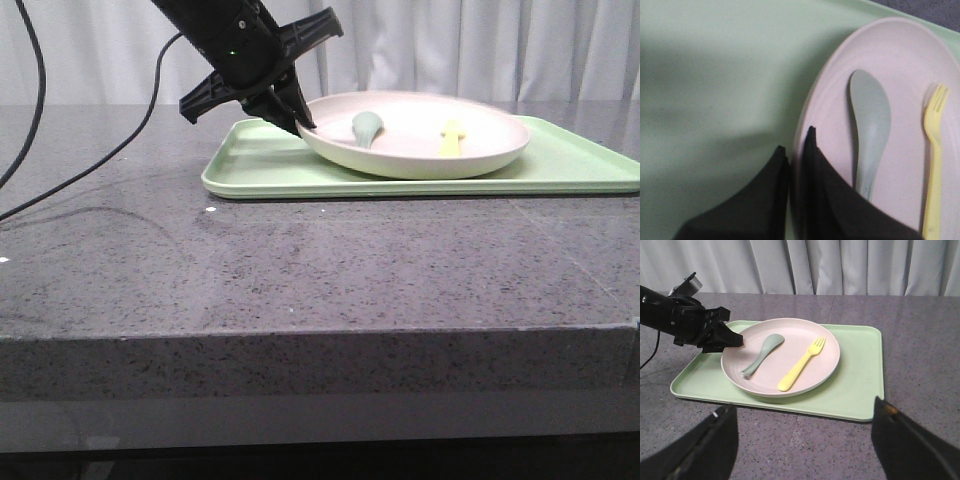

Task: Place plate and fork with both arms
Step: 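Lower the plate onto the green tray and open the left gripper, then withdraw the left gripper away from the tray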

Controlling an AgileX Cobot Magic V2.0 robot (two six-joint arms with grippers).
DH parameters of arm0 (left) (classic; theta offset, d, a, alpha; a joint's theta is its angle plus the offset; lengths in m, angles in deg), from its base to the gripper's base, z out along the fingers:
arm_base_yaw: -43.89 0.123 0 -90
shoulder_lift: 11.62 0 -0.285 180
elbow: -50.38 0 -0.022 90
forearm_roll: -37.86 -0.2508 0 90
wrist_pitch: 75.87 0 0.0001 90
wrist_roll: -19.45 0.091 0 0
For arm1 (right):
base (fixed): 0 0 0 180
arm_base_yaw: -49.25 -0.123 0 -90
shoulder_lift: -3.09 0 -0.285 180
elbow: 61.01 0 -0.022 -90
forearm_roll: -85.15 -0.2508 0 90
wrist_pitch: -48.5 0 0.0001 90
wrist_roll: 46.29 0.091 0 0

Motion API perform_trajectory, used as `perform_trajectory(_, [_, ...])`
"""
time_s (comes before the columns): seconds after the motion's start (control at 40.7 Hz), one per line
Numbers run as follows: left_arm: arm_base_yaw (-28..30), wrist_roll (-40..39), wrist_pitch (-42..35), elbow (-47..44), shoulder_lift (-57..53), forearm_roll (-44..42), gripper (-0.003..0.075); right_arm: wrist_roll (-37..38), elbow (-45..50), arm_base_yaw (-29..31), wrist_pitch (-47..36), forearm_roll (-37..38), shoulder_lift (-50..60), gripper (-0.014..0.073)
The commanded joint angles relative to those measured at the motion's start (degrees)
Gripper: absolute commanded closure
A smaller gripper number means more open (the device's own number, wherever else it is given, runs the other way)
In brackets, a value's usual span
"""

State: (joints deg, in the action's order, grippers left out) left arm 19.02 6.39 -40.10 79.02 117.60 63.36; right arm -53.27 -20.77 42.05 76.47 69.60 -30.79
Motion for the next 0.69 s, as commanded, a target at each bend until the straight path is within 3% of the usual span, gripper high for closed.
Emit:
perform_trajectory(0.0, [-0.7, -0.8, -3.4, 2.2, -3.9, 1.6, 0.0591, -0.4, -1.9, 0.1, -4.4, 0.1, -0.6, 0.0018])
perform_trajectory(0.27, [0.1, -0.2, -1.6, 2.2, -5.7, -0.1, 0.0454, -0.4, -1.9, 0.1, -4.6, 0.1, -0.6, 0.0018])
perform_trajectory(0.418, [0.9, -0.2, 1.3, 2.2, -10.3, -6.1, 0.0449, -0.4, -1.9, 0.1, -4.6, 0.1, -0.6, 0.0018])
perform_trajectory(0.541, [0.9, -0.2, 2.6, 2.2, -14.6, -12.0, 0.0521, -0.4, -1.9, 0.1, -4.5, 0.1, -0.6, 0.0018])
perform_trajectory(0.664, [0.8, -0.2, 4.0, 1.8, -18.1, -18.8, 0.0678, -0.4, -1.9, 0.1, -4.4, 0.1, -0.6, 0.0018])
